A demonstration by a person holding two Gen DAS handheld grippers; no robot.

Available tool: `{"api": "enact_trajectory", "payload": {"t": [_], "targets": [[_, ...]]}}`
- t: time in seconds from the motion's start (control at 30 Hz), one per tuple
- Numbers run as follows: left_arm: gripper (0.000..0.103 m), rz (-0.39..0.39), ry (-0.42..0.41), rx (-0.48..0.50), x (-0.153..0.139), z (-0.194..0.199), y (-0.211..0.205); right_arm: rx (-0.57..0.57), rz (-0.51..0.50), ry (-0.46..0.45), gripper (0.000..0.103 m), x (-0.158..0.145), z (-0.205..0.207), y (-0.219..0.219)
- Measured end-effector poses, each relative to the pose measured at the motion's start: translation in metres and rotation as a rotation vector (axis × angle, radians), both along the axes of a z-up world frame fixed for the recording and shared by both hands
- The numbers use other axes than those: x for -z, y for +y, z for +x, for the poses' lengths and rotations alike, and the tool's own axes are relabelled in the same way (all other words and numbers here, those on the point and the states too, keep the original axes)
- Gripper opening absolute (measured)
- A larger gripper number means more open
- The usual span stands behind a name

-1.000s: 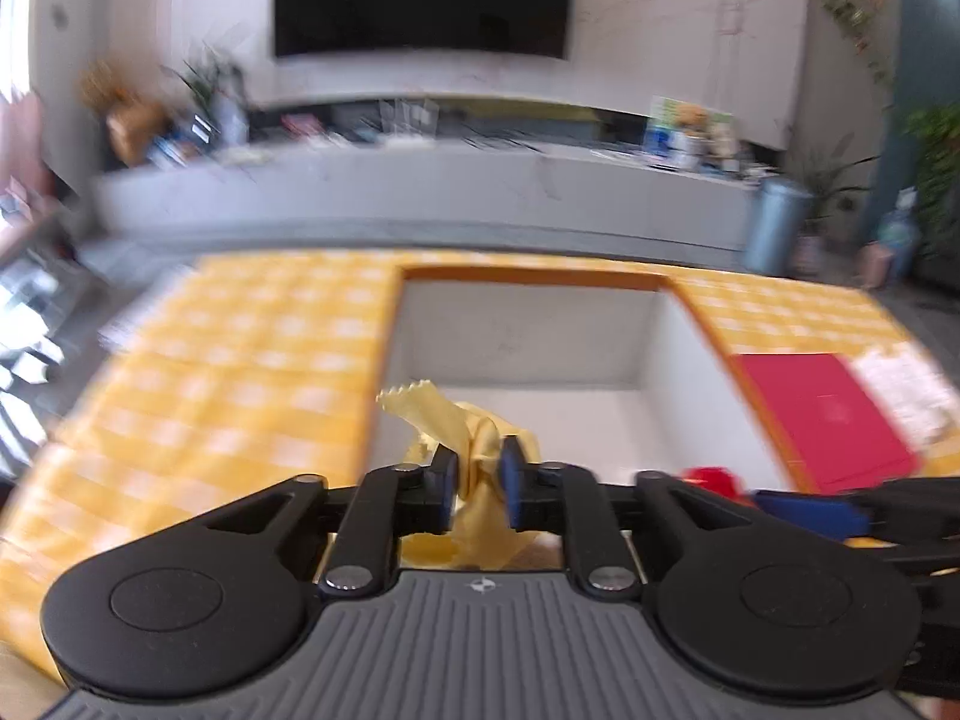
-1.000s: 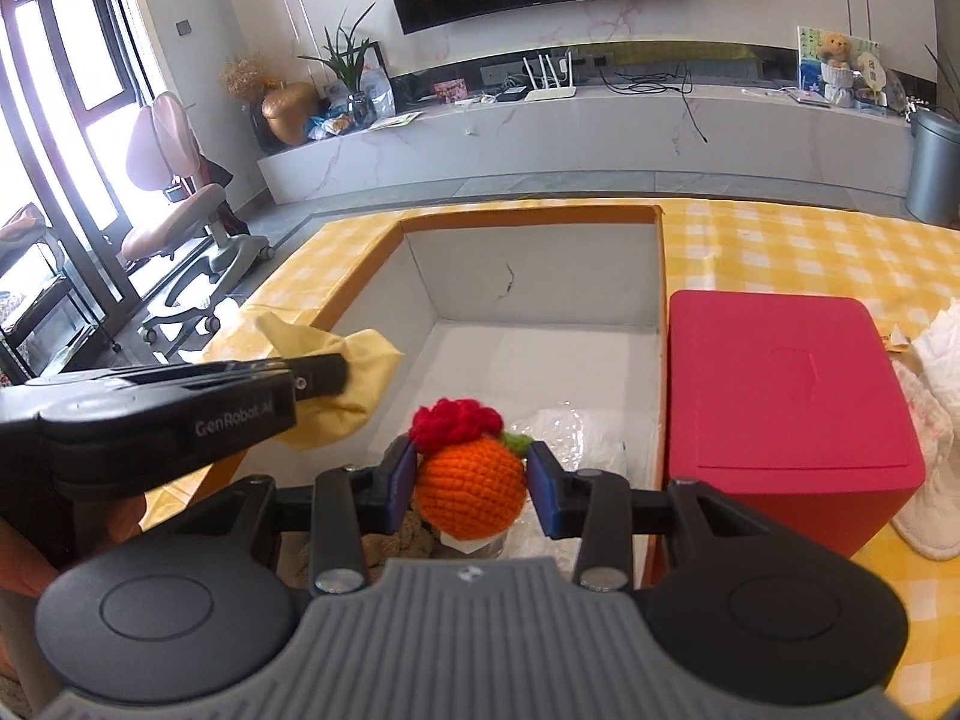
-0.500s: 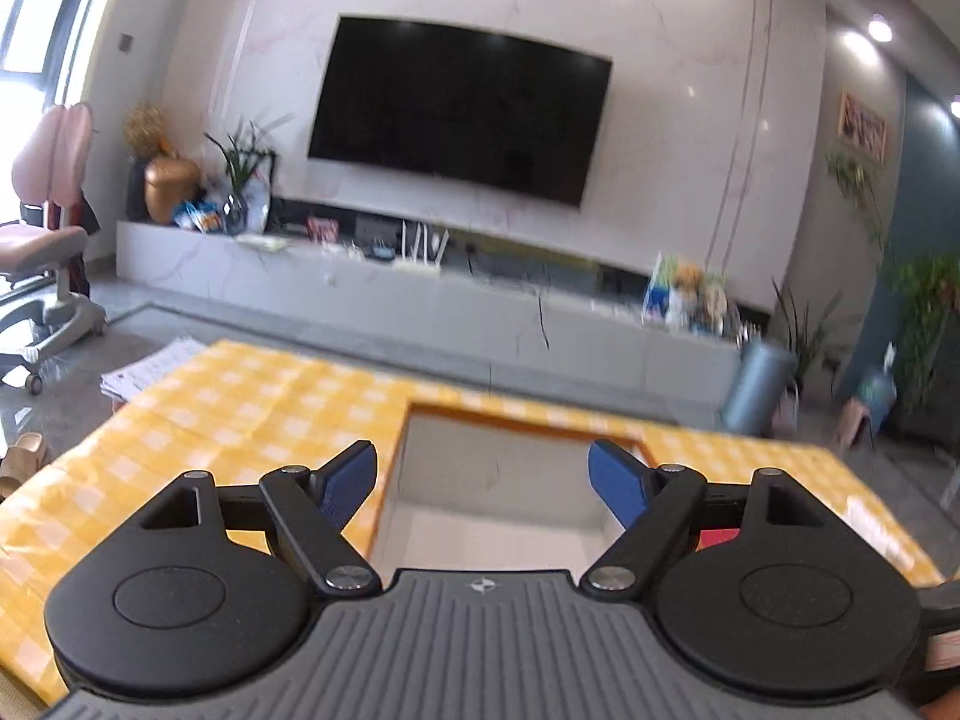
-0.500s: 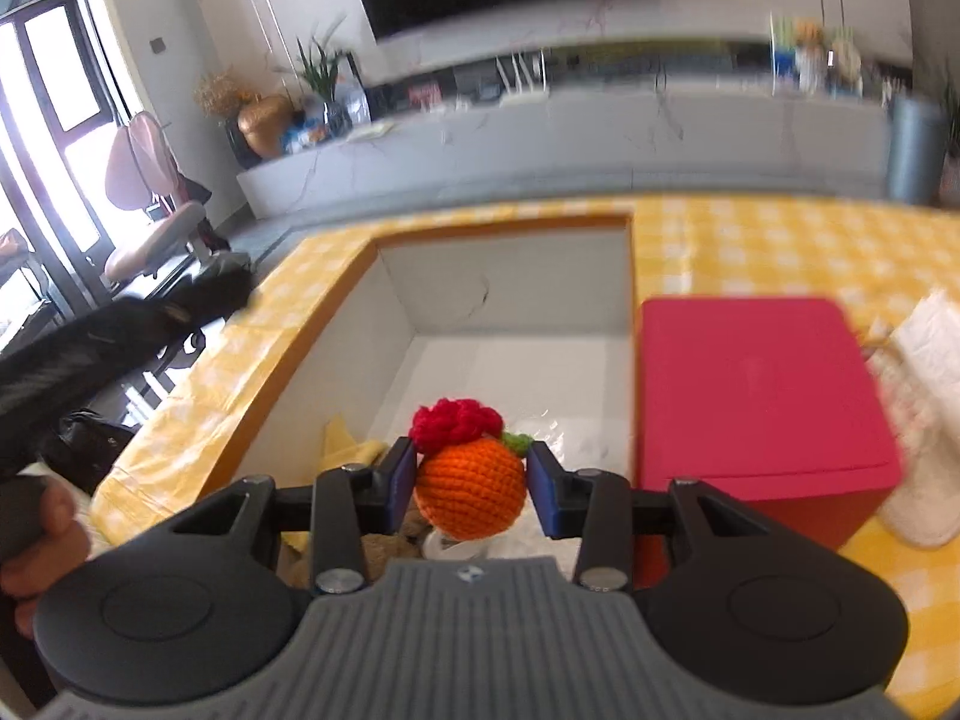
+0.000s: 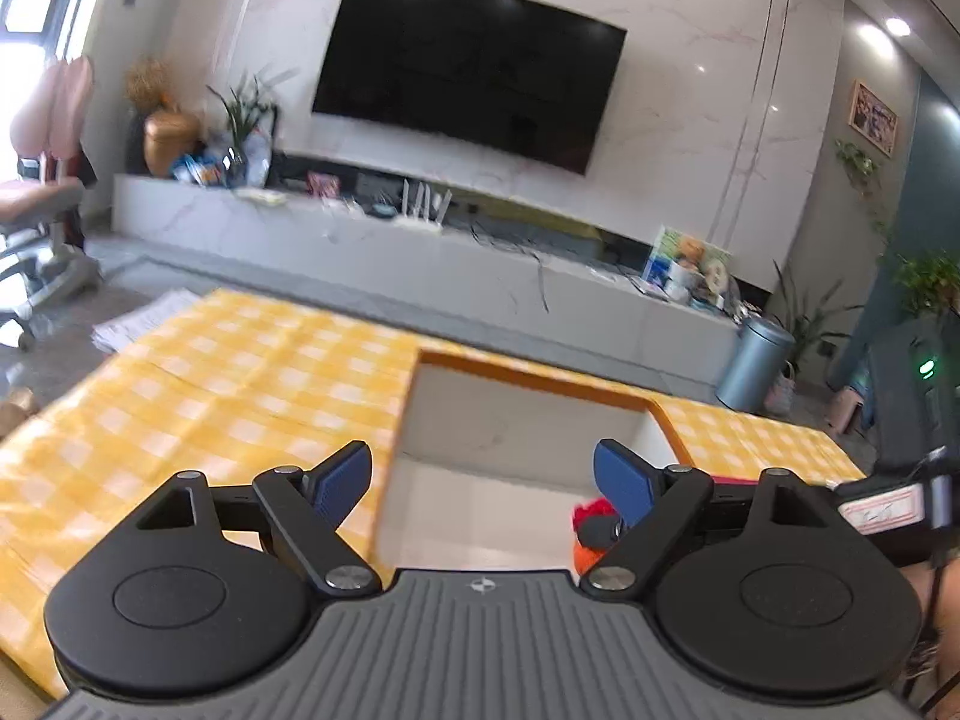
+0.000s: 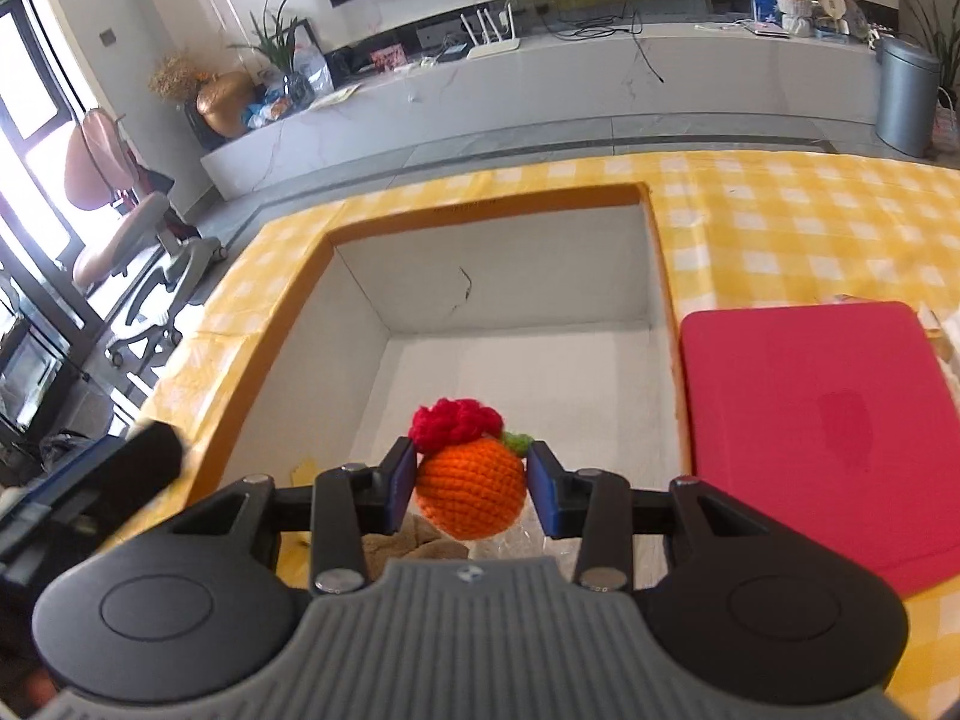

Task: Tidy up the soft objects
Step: 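Open the right tool to drop the orange fruit into the orange box, then withdraw both tools from the orange box back toward the remaining objects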

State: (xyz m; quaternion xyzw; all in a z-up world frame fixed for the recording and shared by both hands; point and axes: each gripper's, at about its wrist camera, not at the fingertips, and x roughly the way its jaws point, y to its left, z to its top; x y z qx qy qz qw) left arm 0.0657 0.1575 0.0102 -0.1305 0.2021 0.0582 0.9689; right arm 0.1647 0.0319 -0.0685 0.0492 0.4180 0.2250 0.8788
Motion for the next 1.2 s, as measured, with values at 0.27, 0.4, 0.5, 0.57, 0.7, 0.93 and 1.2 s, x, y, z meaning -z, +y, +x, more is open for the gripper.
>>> {"api": "enact_trajectory", "payload": {"t": [0.27,0.4,0.5,0.57,0.7,0.93,1.2], "targets": [[0.102,-0.008,-0.009,-0.031,0.0,0.001,0.007,-0.054,-0.075,-0.029,0.04,0.017,0.006,0.024],[0.102,0.007,-0.016,-0.016,0.0,0.0,0.004,-0.075,-0.166,-0.082,0.04,0.015,0.005,0.037],[0.102,0.051,-0.028,-0.016,-0.002,-0.003,-0.001,-0.076,-0.185,-0.123,0.053,0.013,0.0,0.035],[0.102,0.106,-0.045,-0.048,-0.004,-0.005,-0.005,-0.058,-0.136,-0.193,0.074,0.004,-0.009,0.025],[0.102,0.146,-0.051,-0.07,-0.006,-0.005,-0.007,-0.065,-0.123,-0.327,0.088,-0.015,-0.029,0.008],[0.102,0.073,-0.064,-0.078,-0.007,-0.005,-0.005,-0.064,-0.171,-0.466,0.098,-0.039,-0.056,-0.022],[0.103,0.172,-0.222,0.015,-0.023,-0.023,-0.04,-0.05,-0.183,-0.546,0.1,-0.043,-0.089,-0.085]]}}
